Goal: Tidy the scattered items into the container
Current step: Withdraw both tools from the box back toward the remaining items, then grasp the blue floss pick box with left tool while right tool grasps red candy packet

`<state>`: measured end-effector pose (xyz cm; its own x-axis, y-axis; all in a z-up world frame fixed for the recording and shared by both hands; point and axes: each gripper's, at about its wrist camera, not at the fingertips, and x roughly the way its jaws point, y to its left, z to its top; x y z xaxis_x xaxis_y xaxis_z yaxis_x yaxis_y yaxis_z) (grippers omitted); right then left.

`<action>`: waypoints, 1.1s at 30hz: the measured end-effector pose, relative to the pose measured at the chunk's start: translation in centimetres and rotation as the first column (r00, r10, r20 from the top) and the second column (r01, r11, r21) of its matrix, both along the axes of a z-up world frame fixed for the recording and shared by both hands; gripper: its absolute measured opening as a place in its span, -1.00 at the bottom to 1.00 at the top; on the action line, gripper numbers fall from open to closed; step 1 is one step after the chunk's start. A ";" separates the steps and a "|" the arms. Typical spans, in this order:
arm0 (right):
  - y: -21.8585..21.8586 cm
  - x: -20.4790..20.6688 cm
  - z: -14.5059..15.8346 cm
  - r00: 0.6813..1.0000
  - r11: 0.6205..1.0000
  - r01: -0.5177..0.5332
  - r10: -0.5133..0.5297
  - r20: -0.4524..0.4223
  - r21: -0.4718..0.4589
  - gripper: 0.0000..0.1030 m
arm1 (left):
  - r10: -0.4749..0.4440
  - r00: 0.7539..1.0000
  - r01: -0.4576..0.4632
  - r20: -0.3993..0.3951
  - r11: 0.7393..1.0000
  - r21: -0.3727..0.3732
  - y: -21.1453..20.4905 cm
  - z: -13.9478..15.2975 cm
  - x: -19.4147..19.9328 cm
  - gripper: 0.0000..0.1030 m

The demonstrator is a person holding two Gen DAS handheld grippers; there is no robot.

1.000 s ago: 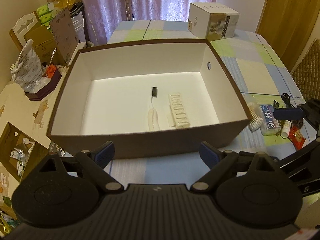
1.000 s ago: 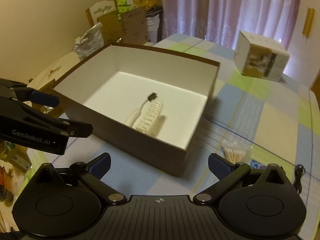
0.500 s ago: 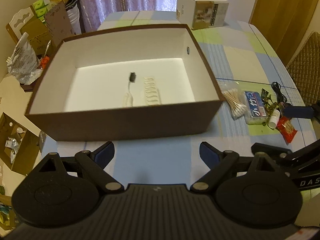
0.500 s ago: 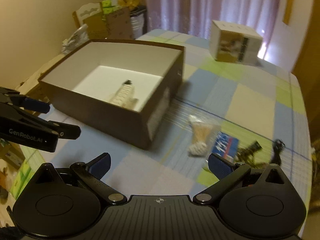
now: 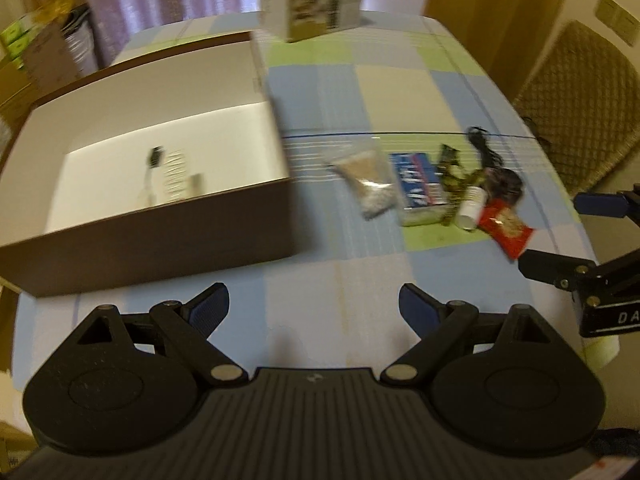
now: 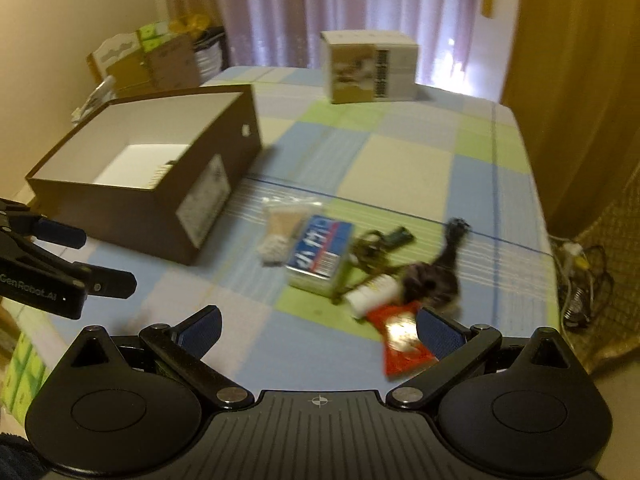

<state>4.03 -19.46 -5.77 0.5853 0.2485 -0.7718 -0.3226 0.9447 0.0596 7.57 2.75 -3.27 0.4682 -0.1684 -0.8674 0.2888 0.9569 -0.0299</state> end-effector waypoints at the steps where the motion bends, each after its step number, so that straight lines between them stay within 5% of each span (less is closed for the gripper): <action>1: -0.6 0.0 -0.1 1.000 1.000 0.007 -0.007 -0.001 -0.002 0.95 | -0.017 1.000 0.017 0.001 1.000 -0.004 -0.7 -0.1 0.0 0.74; 6: -3.3 0.1 -1.3 0.999 0.999 0.032 -0.032 -0.021 -0.020 0.92 | -0.076 0.997 0.076 0.000 0.997 -0.017 -3.5 -0.7 0.4 0.73; 8: -4.1 0.4 -1.8 0.999 0.999 0.033 -0.034 -0.034 -0.017 0.67 | -0.094 0.996 0.094 0.002 0.995 -0.018 -4.3 -1.0 0.5 0.73; 17: -5.8 2.5 -4.6 0.999 1.000 -0.015 0.014 -0.046 -0.015 0.12 | -0.143 0.990 0.143 0.002 0.990 -0.007 -7.0 -2.3 2.1 0.72; 24: -5.4 4.7 -6.9 0.995 0.993 -0.086 0.081 -0.065 -0.077 -0.12 | -0.169 0.985 0.169 -0.010 0.986 -0.002 -8.4 -3.3 3.6 0.65; 33: -5.9 5.4 -8.1 0.988 0.995 -0.091 0.084 -0.130 -0.049 -0.48 | -0.223 0.975 0.223 -0.005 0.975 0.002 -9.9 -4.3 5.3 0.56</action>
